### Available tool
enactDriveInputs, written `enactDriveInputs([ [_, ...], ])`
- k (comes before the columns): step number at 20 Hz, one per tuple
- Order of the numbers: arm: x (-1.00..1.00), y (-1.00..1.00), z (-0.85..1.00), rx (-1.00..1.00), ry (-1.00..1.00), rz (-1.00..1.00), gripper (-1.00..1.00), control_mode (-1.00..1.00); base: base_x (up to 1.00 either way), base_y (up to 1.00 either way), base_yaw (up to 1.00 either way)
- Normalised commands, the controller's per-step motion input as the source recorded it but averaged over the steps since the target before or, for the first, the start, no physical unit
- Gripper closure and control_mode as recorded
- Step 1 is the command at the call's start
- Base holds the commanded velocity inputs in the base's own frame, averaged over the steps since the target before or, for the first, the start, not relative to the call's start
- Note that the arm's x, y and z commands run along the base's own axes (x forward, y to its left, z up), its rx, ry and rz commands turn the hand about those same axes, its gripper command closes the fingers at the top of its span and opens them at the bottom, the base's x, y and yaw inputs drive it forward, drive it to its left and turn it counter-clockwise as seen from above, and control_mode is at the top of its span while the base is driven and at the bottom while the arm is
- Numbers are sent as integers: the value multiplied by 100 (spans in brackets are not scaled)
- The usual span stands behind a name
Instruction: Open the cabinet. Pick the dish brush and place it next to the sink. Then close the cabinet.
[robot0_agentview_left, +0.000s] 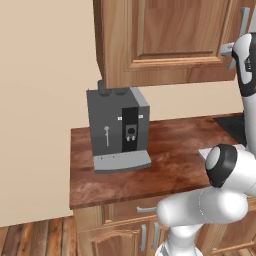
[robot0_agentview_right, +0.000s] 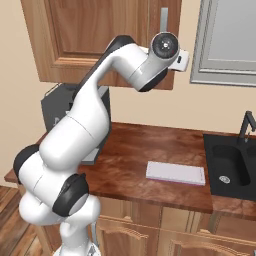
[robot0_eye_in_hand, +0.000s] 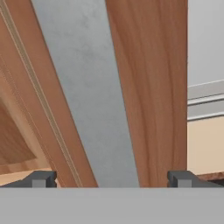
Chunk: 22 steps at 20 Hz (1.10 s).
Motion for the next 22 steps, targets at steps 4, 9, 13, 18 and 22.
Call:
enactDriveInputs([
  [4,0,0,0,0,0,0,-100,-100,0,0,0],
  [9,0,0,0,0,0,0,100,-100,0,0,0],
  [13,0,0,0,0,0,0,100,-100,0,0,0],
  [18,0,0,0,0,0,0,100,-100,0,0,0],
  [22,0,0,0,0,0,0,100,-100,0,0,0],
])
